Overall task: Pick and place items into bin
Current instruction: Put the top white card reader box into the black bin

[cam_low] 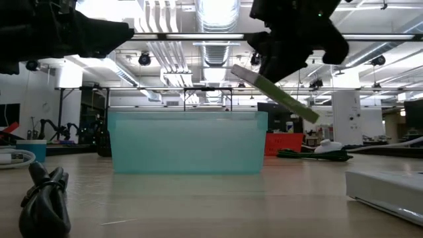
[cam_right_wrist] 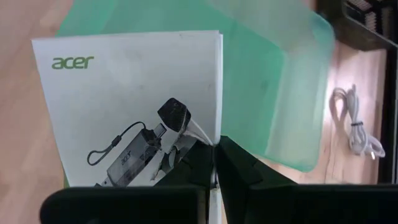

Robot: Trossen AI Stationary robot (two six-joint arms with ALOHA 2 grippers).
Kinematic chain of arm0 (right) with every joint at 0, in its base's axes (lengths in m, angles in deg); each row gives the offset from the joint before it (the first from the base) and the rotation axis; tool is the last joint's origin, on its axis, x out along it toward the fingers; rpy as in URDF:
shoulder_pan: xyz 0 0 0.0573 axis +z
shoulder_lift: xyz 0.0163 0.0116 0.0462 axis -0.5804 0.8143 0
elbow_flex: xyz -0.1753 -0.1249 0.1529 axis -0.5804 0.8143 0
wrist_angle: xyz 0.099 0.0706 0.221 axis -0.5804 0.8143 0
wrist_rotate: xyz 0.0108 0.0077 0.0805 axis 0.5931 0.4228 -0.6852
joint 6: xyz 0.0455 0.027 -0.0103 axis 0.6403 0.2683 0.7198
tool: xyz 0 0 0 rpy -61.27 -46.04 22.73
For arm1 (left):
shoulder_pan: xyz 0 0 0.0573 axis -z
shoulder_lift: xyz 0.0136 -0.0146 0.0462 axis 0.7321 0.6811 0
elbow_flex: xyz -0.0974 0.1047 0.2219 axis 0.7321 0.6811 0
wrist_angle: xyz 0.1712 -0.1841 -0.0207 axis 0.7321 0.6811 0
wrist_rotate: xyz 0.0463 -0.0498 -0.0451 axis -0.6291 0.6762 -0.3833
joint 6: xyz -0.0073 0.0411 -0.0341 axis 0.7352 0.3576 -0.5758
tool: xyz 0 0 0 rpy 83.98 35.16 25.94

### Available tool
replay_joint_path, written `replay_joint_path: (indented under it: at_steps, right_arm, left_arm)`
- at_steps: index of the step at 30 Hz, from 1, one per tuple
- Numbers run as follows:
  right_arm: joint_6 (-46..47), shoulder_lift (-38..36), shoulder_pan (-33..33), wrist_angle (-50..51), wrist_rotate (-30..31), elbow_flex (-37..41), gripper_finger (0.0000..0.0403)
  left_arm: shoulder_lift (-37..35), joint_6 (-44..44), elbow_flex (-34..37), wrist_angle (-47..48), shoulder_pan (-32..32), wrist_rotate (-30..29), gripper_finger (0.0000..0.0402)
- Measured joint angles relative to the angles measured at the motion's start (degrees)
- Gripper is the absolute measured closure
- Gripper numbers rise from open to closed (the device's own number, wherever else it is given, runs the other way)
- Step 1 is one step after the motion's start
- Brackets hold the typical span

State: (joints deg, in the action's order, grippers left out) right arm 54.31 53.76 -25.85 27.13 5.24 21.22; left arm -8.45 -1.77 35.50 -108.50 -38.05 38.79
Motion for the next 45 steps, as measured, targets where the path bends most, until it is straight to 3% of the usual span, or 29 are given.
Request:
replay_joint_path:
  at_steps: [24,37,45]
  right_arm:
    - [8.3,0.1,-2.2,-7.6,5.4,1.3,0.0395]
    - [4.7,-3.0,-3.4,-30.5,5.7,10.0,0.0395]
    - [2.3,-3.8,-3.5,-51.1,5.6,18.0,0.0395]
  left_arm:
    - [0.0,0.0,0.0,0.0,0.0,0.0,0.0191]
    - [0.0,0.0,0.0,0.0,0.0,0.0,0.0191]
    - [0.1,0.0,0.0,0.0,0.0,0.0,0.0191]
